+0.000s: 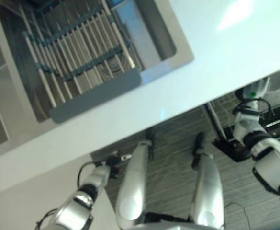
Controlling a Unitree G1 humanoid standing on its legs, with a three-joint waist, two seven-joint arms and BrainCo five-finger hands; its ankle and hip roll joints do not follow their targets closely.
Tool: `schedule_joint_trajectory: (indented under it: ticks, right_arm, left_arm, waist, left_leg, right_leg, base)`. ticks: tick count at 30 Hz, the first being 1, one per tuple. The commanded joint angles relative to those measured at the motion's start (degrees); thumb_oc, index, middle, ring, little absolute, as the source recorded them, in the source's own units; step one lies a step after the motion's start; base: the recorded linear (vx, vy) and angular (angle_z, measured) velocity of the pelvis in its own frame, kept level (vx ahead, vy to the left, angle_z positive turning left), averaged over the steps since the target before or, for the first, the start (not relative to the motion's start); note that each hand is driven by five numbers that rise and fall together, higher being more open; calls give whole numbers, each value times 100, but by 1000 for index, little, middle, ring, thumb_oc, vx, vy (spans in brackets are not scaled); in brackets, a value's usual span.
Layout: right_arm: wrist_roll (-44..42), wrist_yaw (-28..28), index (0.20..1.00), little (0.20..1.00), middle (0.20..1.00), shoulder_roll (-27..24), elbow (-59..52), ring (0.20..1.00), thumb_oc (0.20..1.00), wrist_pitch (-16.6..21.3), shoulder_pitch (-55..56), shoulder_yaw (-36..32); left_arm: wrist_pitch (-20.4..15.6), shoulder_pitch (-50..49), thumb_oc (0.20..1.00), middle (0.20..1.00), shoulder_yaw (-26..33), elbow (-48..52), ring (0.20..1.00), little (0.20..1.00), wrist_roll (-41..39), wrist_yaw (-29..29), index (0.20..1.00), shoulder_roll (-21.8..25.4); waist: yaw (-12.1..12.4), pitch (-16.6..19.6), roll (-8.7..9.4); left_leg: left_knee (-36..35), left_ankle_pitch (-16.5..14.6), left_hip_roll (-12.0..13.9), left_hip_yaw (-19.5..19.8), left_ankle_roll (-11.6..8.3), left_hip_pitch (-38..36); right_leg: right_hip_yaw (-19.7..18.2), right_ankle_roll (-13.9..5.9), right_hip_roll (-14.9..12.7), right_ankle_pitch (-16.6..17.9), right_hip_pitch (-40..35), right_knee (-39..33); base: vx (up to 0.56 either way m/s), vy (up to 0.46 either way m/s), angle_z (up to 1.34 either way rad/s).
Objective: Place the dishes in the dishwasher.
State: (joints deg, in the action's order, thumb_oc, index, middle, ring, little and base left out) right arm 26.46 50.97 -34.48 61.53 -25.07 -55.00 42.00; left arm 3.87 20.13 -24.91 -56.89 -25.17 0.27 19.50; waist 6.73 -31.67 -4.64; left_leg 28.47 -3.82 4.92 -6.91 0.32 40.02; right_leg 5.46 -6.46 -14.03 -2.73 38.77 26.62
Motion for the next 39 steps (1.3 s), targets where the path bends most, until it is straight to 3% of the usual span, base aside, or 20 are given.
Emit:
schedule_joint_trajectory:
  ticks: [1, 2, 4, 6, 8, 9, 10, 11, 12, 15, 16, 19, 23, 27, 36, 37, 39]
  right_arm:
    - [-849, -235, 1000, 1000, 1000, -305, 105, 1000, 1000, 488, -243, -155]
    - [-1673, -536, 1000, 1000, 1000, -221, 129, 1000, 1000, 862, -204, -343]
    - [-2276, -772, 1000, 1000, 1000, -94, 81, 1000, 1000, 1285, -178, -638]
    - [-2781, -1347, 1000, 1000, 1000, 14, 54, 1000, 1000, 1860, -195, -904]
    - [-3011, -2041, 1000, 1000, 1000, 139, -16, 1000, 1000, 2014, -97, -1131]
    - [-3180, -2084, 1000, 1000, 1000, 131, -32, 1000, 1000, 2102, -63, -1165]
    - [-3687, -2223, 1000, 1000, 1000, 143, -82, 1000, 1000, 2229, 6, -1268]
    - [-5120, -2484, 1000, 1000, 1000, 252, -63, 1000, 1000, 2366, 114, -1614]
    - [-5635, -2704, 1000, 1000, 1000, 403, 89, 1000, 1000, 2547, 180, -1958]
    - [-6039, -2939, 1000, 1000, 1000, 666, 277, 1000, 1000, 2993, 202, -2490]
    - [-6524, -3328, 1000, 1000, 1000, 743, 171, 1000, 1000, 3426, 187, -2592]
    - [-6070, -3178, 1000, 1000, 1000, 849, -298, 1000, 1000, 3597, 219, -2718]
    - [-4921, -2128, 1000, 1000, 1000, 787, -739, 1000, 1000, 3577, 378, -2642]
    - [-4246, -1568, 1000, 1000, 1000, 762, -1102, 1000, 1000, 3363, 554, -2517]
    - [-4363, -1363, 1000, 1000, 1000, 817, -1468, 1000, 1000, 3513, 1267, -2450]
    - [-4635, -1397, 1000, 1000, 1000, 851, -1805, 1000, 1000, 3554, 1687, -2518]
    - [-4587, -1422, 1000, 1000, 1000, 801, -2084, 1000, 1000, 3516, 1956, -2627]
  left_arm:
    - [60, -341, 1000, 1000, -216, 77, 1000, 1000, -139, 76, 1000, -71]
    - [104, -374, 1000, 1000, -220, 145, 1000, 1000, -168, 85, 1000, -64]
    - [168, -420, 1000, 1000, -218, 254, 1000, 1000, -202, 102, 1000, -53]
    - [199, -444, 1000, 1000, -169, 323, 1000, 1000, -181, 97, 1000, -61]
    - [297, -468, 1000, 1000, -71, 428, 1000, 1000, -173, 99, 1000, -73]
    - [308, -471, 1000, 1000, -53, 437, 1000, 1000, -183, 95, 1000, -69]
    - [326, -484, 1000, 1000, -32, 453, 1000, 1000, -205, 77, 1000, -55]
    - [355, -502, 1000, 1000, -1, 476, 1000, 1000, -204, 41, 1000, -49]
    - [382, -503, 1000, 1000, 3, 473, 1000, 1000, -192, 36, 1000, -73]
    - [412, -475, 1000, 1000, 48, 323, 1000, 1000, -172, 56, 1000, -191]
    - [412, -502, 1000, 1000, 87, 257, 1000, 1000, -118, 54, 1000, -239]
    - [438, -532, 1000, 1000, 164, 146, 1000, 1000, -136, 56, 1000, -263]
    - [357, -647, 1000, 1000, 239, 11, 1000, 1000, -147, 97, 1000, -320]
    - [318, -698, 1000, 1000, 300, -148, 1000, 1000, -30, 92, 1000, -362]
    - [366, -840, 1000, 1000, 487, -462, 1000, 1000, 160, 142, 1000, -396]
    - [390, -971, 1000, 1000, 589, -536, 1000, 1000, 164, 142, 1000, -410]
    - [394, -1061, 1000, 1000, 665, -578, 1000, 1000, 217, 115, 1000, -400]
  waist:
    - [57, 188, -147]
    - [52, 188, -177]
    - [36, 188, -202]
    - [30, 188, -216]
    - [8, 188, -208]
    - [-2, 188, -202]
    - [-23, 188, -193]
    - [-51, 188, -194]
    - [-58, 188, -206]
    - [-63, 188, -239]
    - [-65, 188, -244]
    - [-115, 188, -205]
    - [-180, 188, -147]
    - [-229, 188, -77]
    - [-339, 191, 126]
    - [-408, 387, 193]
    - [-459, 525, 253]
  left_leg:
    - [-249, -122, -115, 524, 139, -137]
    - [-250, -113, -115, 519, 133, -105]
    - [-256, -111, -119, 495, 124, -97]
    - [-251, -103, -122, 468, 114, -78]
    - [-230, -108, -96, 422, 98, -95]
    - [-217, -108, -90, 418, 95, -94]
    - [-213, -103, -77, 405, 90, -110]
    - [-225, -95, -59, 376, 86, -152]
    - [-247, -102, -61, 369, 85, -214]
    - [-283, -110, -62, 352, 83, -364]
    - [-285, -108, -52, 341, 72, -440]
    - [-303, -105, -34, 316, 35, -594]
    - [-338, -156, -25, 277, 42, -923]
    - [-372, -208, -28, 260, 37, -1354]
    - [-876, -195, 85, 187, -63, -2580]
    - [-1144, -20, 190, 109, -82, -2811]
    - [-1302, 8, 233, 76, -122, -2972]
  right_leg:
    - [425, 121, 136, -536, 6, 888]
    - [409, 142, 138, -546, 53, 910]
    - [386, 169, 146, -555, 87, 924]
    - [377, 192, 151, -555, 122, 933]
    - [364, 222, 143, -583, 126, 976]
    - [357, 227, 144, -590, 136, 1002]
    - [342, 235, 146, -601, 138, 1031]
    - [319, 249, 157, -616, 128, 1062]
    - [301, 259, 164, -636, 86, 1061]
    - [288, 280, 155, -673, -36, 1067]
    - [280, 293, 152, -682, -119, 1056]
    - [267, 290, 155, -710, -251, 1057]
    - [239, 310, 154, -746, -543, 1018]
    - [249, 334, 134, -788, -1004, 930]
    - [332, 314, 159, -727, -2299, 282]
    - [379, 355, 224, -550, -2559, -63]
    - [383, 335, 253, -525, -2728, -250]
  base:
    - [-1, 56, -1]
    - [4, 61, -2]
    - [7, 51, -1]
    - [5, 47, 0]
    - [17, 45, -1]
    - [19, 35, 0]
    - [20, 42, 1]
    - [28, 56, 1]
    - [30, 58, -2]
    - [20, 41, -10]
    - [21, 28, -11]
    - [8, 24, -5]
    - [-1, 6, -1]
    - [8, -2, -3]
    - [43, -33, -5]
    - [53, -44, 1]
    - [91, -47, -4]
